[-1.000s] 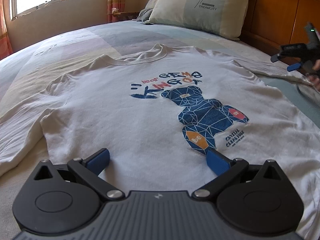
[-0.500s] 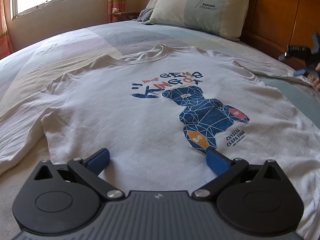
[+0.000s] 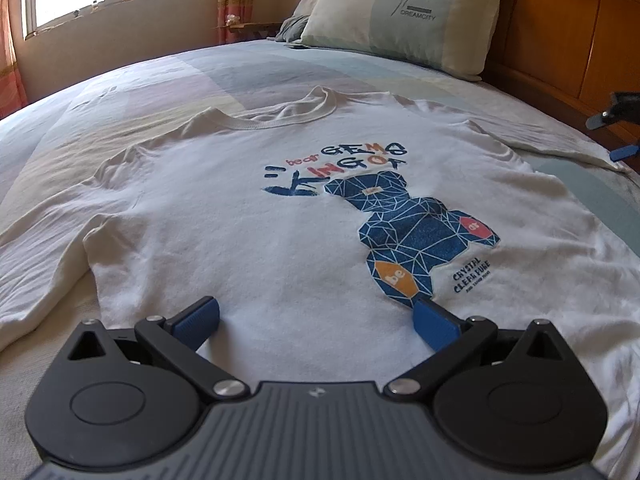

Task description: Fold clothes

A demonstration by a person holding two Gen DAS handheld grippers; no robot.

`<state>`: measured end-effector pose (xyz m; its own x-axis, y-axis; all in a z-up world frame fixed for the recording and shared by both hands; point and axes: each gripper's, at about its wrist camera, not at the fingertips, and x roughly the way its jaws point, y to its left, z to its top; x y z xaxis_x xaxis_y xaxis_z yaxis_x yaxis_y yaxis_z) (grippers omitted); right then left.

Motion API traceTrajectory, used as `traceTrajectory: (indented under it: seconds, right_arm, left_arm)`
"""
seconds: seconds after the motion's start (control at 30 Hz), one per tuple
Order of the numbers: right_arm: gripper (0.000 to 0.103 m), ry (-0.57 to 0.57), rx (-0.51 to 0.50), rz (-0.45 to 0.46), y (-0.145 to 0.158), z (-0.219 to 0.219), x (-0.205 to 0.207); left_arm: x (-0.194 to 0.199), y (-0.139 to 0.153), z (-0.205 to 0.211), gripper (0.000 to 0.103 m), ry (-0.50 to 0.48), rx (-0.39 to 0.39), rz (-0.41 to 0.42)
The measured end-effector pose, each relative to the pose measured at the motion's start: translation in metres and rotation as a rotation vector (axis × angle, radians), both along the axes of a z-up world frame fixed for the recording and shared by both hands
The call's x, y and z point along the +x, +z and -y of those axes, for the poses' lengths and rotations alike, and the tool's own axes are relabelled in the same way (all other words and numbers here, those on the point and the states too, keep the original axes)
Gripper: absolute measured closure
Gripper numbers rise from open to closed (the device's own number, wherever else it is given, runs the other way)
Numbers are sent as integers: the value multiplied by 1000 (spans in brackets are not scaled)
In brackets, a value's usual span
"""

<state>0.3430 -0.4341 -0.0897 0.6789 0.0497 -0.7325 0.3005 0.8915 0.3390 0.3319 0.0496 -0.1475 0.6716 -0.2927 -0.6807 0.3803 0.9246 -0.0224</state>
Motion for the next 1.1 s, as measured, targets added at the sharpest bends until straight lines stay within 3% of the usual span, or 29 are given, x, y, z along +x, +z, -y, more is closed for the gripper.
traceTrajectory:
  seconds: [0.17,0.27,0.43,0.63,0.8,0.93,1.1]
  right_arm:
    - [0,320,75,65,2,-111,-20]
    - [0,369,141,19,-16,-150,-27]
    - [0,376,92,-71,-37,-183,-62]
    - [0,259,99,-69,-30,-170,-103]
    - [0,291,68,-52,-32,-188,-111]
    - [0,287,-23,-51,-45,-208,-121]
    - [0,357,-232,-98,-45,-239,-131]
  left_arm:
    - [-1,0,0,1,5,2,1]
    - [-2,1,-1,1,7,5,-2]
    - [-6,2,-2,1,10,17,0]
    - [-12,6,-2,1,13,36,-1]
    - [-18,10,-1,1,16,53,-2]
    - [-20,13,-1,1,22,55,0]
    - [-19,17,0,1,34,44,7]
